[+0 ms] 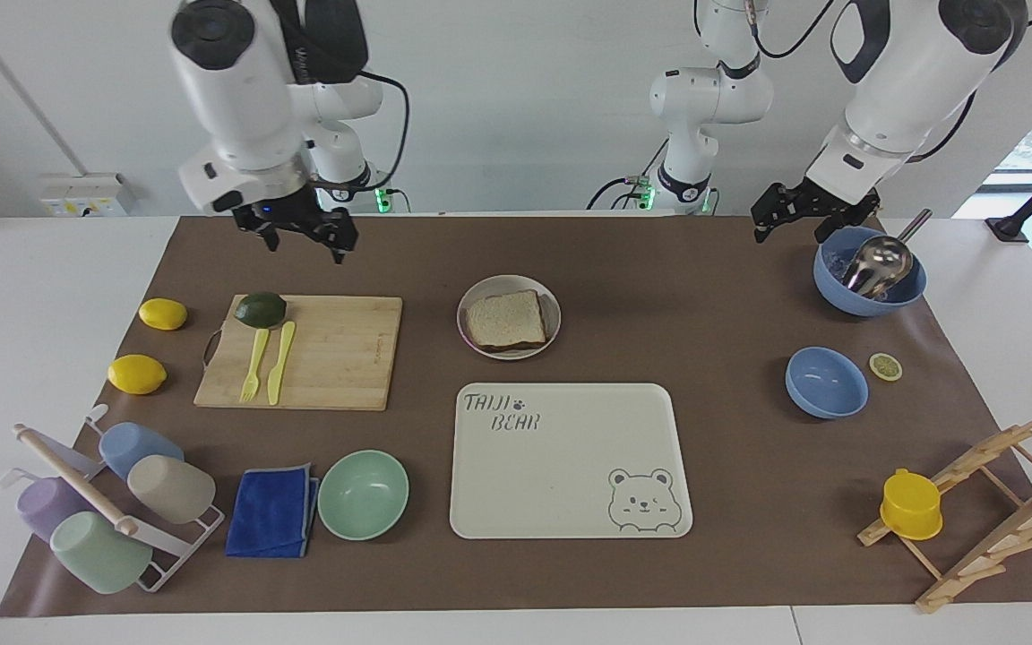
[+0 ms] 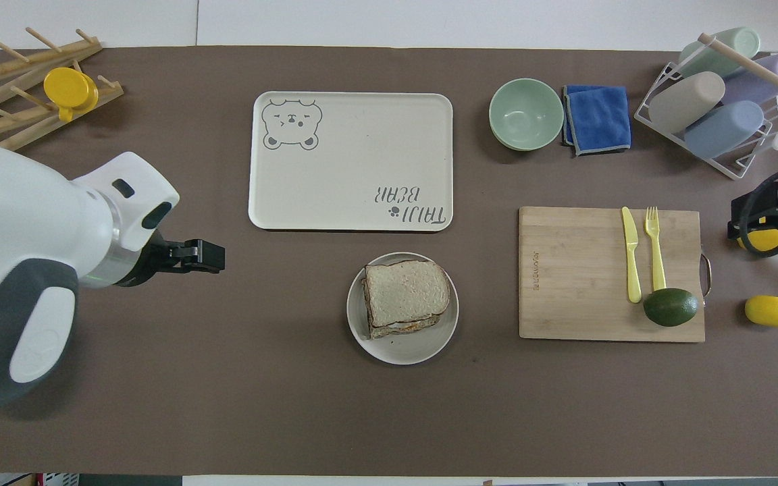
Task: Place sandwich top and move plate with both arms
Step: 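Grasp the rim of the white plate with the left gripper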
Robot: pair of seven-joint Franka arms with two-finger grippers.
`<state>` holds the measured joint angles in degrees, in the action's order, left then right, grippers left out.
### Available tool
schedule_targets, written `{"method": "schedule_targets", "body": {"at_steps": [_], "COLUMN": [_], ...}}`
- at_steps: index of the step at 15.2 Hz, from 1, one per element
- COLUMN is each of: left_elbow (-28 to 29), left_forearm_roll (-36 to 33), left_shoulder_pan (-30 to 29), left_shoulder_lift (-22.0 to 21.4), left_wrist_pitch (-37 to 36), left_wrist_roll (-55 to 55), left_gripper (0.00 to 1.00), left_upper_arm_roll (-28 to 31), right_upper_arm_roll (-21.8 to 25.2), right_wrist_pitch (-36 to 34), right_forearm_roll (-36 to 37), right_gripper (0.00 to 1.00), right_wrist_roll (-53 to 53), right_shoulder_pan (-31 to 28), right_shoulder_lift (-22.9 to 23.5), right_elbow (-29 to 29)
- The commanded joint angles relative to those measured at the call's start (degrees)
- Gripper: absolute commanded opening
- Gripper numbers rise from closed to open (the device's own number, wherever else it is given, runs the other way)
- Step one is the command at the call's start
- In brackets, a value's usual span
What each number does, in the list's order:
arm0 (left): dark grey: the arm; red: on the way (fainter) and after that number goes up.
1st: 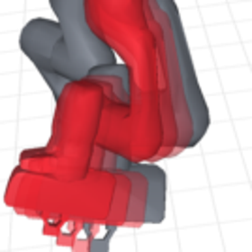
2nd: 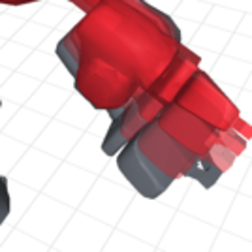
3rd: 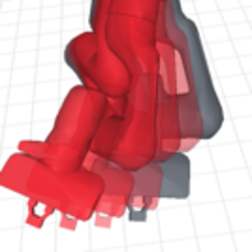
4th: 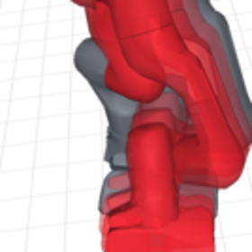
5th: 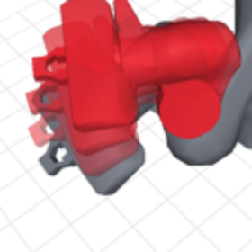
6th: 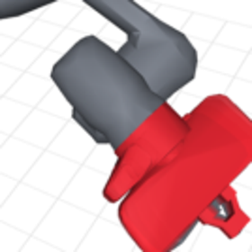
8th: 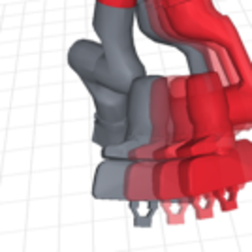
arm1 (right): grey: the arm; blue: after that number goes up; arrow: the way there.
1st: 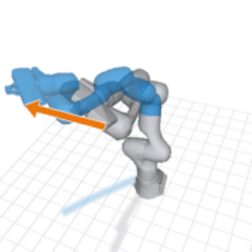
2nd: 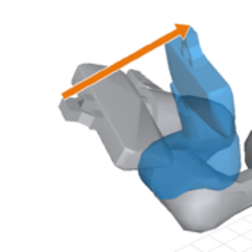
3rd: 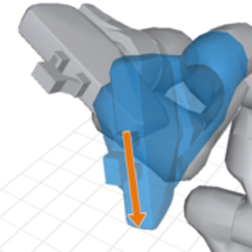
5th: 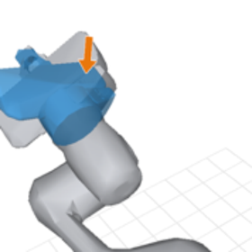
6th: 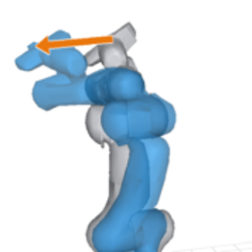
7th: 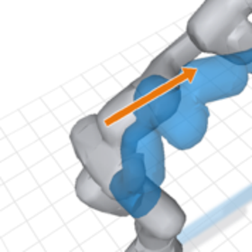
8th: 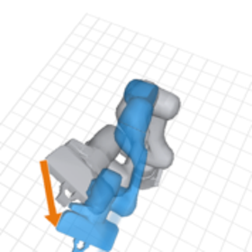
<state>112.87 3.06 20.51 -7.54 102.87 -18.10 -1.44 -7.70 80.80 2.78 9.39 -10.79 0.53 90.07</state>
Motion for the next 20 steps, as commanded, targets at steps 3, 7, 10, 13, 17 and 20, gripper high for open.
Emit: {"method": "schedule_targets", "body": {"at_steps": [3, 7, 10, 13, 17, 20], "left_elbow": [8.6, 11.3, 15.0, 15.5, 15.6, 15.6], "left_forearm_roll": [2.1, 2.3, 2.8, 8.6, 12.4, 14.2], "left_shoulder_pan": [8.1, 10.8, 12.9, 13.6, 15.2, 16.7], "left_shoulder_lift": [3.2, 8.1, 8.8, 10.1, 11.0, 13.4], "left_wrist_pitch": [12.8, 21.3, 27.5, 29.2, 31.2, 33.6], "left_wrist_roll": [-7.7, -8.9, -9.7, -8.4, -5.2, -4.2], "left_gripper": [1.00, 1.00, 0.98, 0.94, 0.91, 0.83], "left_upper_arm_roll": [0.9, 0.8, 0.8, 0.8, 0.8, 0.7], "right_upper_arm_roll": [-1.2, 17.6, 21.4, 21.4, 18.4, 15.0], "right_wrist_pitch": [-1.7, -1.6, -3.4, -3.7, -0.5, -1.6], "right_forearm_roll": [-1.3, -1.4, -1.9, -1.9, -1.8, -1.7], "right_gripper": [1.00, 1.00, 1.00, 1.00, 1.00, 1.00], "right_wrist_roll": [-0.6, -0.9, -4.2, -4.2, -6.3, -6.4], "right_shoulder_pan": [-0.6, 18.7, 21.9, 20.9, 16.3, 13.7], "right_shoulder_lift": [-0.4, 0.0, -0.6, -2.5, -1.1, -1.2], "right_elbow": [-0.7, -2.0, -0.7, 2.1, 0.2, 0.2]}}
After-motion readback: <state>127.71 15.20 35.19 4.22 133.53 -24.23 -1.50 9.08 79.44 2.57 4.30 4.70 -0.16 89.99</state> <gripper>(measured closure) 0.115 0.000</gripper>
